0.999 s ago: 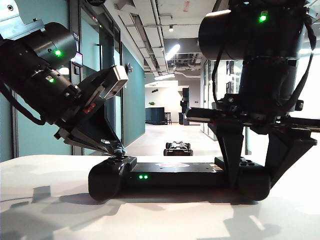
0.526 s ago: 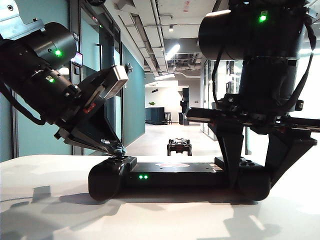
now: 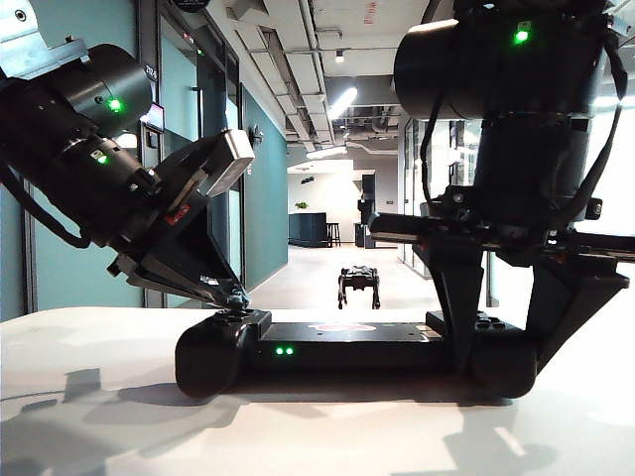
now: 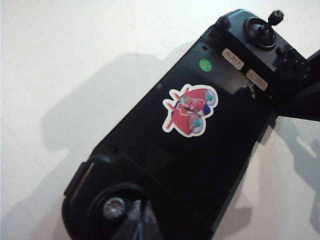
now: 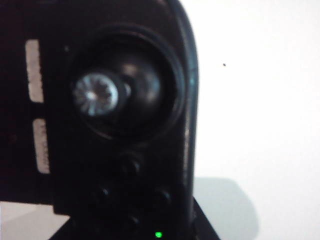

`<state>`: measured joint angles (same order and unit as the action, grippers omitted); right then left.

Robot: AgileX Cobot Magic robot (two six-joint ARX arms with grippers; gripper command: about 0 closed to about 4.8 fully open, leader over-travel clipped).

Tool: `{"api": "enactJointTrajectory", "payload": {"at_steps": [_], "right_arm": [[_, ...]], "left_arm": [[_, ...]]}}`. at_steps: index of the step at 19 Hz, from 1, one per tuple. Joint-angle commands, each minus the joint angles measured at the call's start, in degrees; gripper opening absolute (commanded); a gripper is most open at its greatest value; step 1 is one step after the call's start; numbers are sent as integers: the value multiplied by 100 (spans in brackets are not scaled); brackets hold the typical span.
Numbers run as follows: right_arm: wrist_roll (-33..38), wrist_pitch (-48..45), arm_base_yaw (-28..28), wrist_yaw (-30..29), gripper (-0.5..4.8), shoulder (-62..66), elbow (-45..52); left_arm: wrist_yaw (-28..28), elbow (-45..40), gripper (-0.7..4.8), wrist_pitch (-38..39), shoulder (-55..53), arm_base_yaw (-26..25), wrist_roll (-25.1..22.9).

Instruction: Push the left joystick on the remote control sitting on the white table forward to make the robot dog walk in a straight line until it approaches the door.

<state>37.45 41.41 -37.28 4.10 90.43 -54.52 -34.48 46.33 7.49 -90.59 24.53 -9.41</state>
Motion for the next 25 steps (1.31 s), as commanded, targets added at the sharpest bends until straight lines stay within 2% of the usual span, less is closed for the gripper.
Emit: {"api": "enactJointTrajectory", "payload": {"at_steps": [1, 22, 24, 25], "right_arm": [[-66, 35, -4, -39, 144, 0, 4], [-129, 35, -4, -37, 144, 0, 4], [-129, 35, -4, -35, 144, 0, 4], [-131, 33, -4, -28, 144, 0, 4]], "left_arm": [[22, 20, -6, -116, 7, -2, 2], [13, 22, -6, -114, 9, -2, 7], [-55, 33, -6, -109, 22, -2, 153], [-284, 81, -6, 39, 79, -2, 151]]}}
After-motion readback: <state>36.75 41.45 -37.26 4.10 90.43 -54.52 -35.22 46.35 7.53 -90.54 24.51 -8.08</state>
